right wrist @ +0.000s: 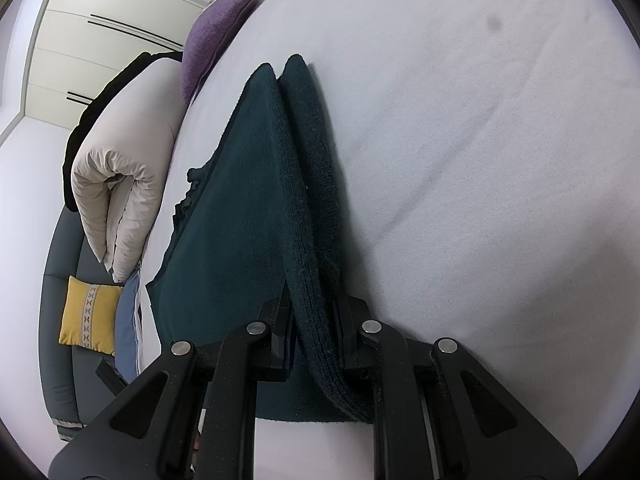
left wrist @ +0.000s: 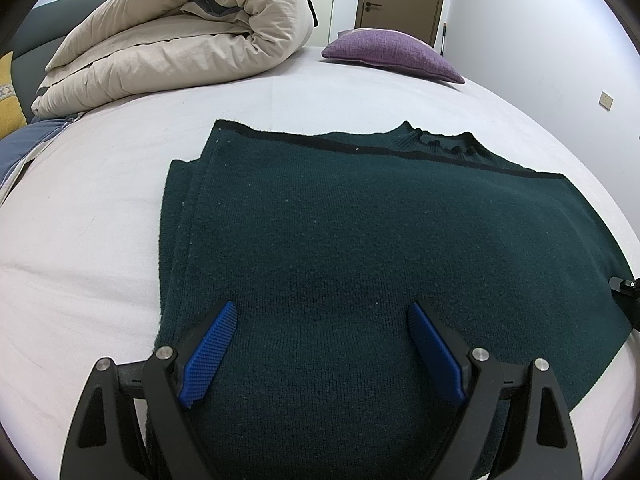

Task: Fold small clothes
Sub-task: 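Pinch the sweater side edge with the right gripper, then fold the pinched side over the sweater body with the right gripper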

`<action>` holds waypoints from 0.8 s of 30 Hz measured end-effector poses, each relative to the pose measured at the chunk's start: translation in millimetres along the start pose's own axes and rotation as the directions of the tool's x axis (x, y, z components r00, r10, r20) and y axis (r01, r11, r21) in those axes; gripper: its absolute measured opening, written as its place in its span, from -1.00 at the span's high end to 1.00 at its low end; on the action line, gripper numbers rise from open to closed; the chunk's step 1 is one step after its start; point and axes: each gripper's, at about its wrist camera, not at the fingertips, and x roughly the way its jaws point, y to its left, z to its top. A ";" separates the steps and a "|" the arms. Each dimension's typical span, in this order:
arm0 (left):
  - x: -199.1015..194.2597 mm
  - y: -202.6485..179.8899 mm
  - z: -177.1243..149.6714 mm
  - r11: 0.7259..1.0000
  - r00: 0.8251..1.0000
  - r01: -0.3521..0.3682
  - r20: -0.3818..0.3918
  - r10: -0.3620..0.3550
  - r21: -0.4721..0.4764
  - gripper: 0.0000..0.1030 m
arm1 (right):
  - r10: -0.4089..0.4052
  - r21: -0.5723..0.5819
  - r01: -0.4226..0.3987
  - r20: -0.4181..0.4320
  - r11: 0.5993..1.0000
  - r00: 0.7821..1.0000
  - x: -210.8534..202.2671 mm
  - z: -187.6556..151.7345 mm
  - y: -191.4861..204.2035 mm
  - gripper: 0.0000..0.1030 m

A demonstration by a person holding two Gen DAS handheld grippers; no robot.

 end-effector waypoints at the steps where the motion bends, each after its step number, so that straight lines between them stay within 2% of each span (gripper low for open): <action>1: 0.0 0.1 0.2 1.000 1.000 0.002 0.000 -0.002 -0.001 -0.74 | -0.001 -0.001 0.001 0.001 1.000 1.000 0.2 0.7 0.0 0.75; 4: -2.6 1.2 4.1 1.000 1.000 0.019 -0.001 -0.019 -0.013 -0.73 | -0.020 -0.005 0.020 0.010 1.000 1.000 -0.3 0.1 3.3 0.75; 7: -9.6 6.1 12.7 0.997 0.998 0.055 -0.016 -0.056 -0.045 -0.67 | -0.072 -0.032 0.073 0.024 0.997 0.997 -2.9 -0.8 16.0 0.74; 9: -17.4 13.7 17.2 0.993 0.996 0.081 -0.013 -0.083 -0.089 -0.50 | -0.116 -0.062 0.118 0.035 0.991 0.993 -4.5 -1.0 28.4 0.74; 13: -30.6 37.2 32.9 0.958 0.984 0.178 0.025 -0.177 -0.223 -0.50 | -0.203 -0.145 0.213 0.081 0.966 0.976 -8.9 -3.5 68.1 0.74; 17: -29.2 44.1 49.8 0.928 0.965 0.260 0.041 -0.259 -0.267 -0.50 | -0.255 -0.303 0.281 0.123 0.911 0.959 1.0 -18.0 137.1 0.74; 18: -27.0 46.9 53.4 0.910 0.955 0.295 0.044 -0.295 -0.291 -0.50 | -0.260 -0.350 0.289 0.130 0.891 0.957 7.0 -24.3 157.2 0.74; 20: -17.7 54.7 59.2 0.846 0.918 0.382 0.050 -0.392 -0.372 -0.51 | -0.257 -0.450 0.288 0.130 0.845 0.958 25.2 -42.2 199.9 0.74; 24: -3.1 62.4 61.2 0.759 0.872 0.457 0.064 -0.486 -0.464 -0.57 | -0.248 -0.645 0.235 0.072 0.728 0.966 83.7 -95.9 269.7 0.74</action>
